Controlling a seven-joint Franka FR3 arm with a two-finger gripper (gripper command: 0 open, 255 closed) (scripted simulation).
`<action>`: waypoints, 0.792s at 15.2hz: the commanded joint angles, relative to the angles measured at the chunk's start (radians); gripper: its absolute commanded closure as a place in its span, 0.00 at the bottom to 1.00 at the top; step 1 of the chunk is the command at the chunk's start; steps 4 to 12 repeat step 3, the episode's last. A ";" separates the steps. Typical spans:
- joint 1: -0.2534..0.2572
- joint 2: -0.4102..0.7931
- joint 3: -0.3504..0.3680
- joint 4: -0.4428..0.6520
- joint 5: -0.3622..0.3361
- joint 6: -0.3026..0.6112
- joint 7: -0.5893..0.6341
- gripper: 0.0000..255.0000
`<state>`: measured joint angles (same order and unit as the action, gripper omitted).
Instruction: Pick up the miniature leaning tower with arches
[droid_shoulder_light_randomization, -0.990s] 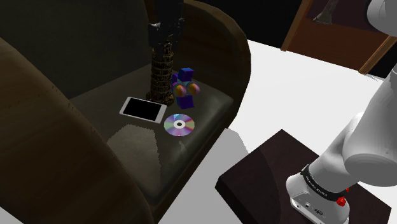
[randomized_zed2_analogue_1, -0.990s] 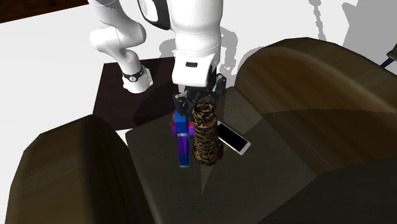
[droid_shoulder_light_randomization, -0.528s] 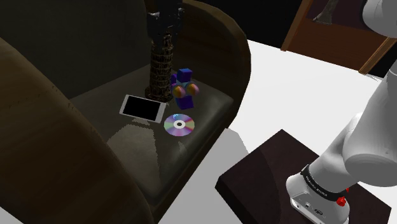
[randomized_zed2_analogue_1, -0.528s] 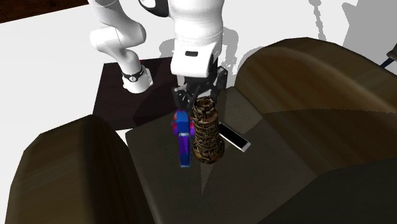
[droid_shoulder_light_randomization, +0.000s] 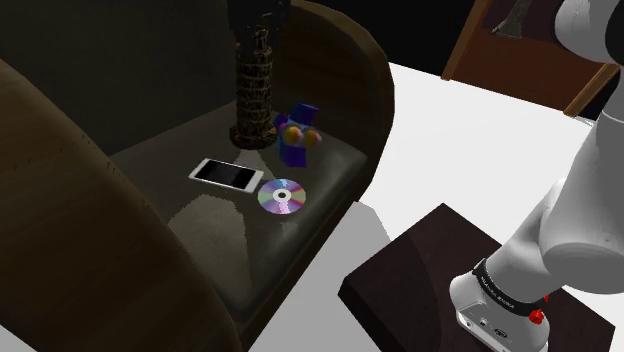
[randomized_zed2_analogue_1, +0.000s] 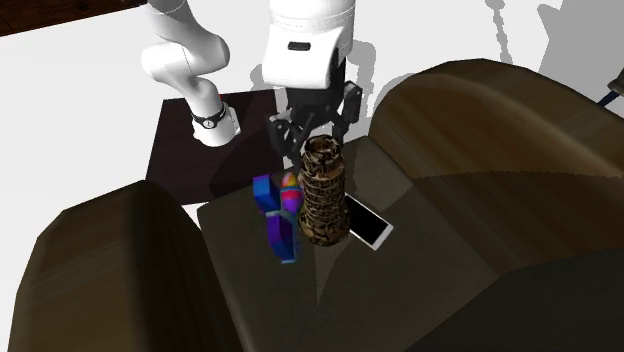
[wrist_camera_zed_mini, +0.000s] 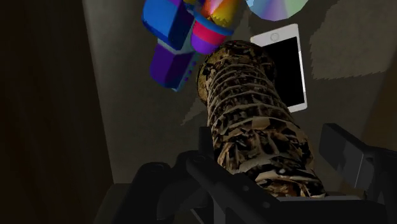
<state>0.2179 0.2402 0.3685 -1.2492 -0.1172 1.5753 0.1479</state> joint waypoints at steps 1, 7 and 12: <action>0.005 0.009 0.001 0.041 -0.004 -0.031 0.002 1.00; 0.006 0.010 0.001 0.045 -0.005 -0.033 0.002 1.00; 0.006 0.010 0.001 0.045 -0.005 -0.033 0.002 1.00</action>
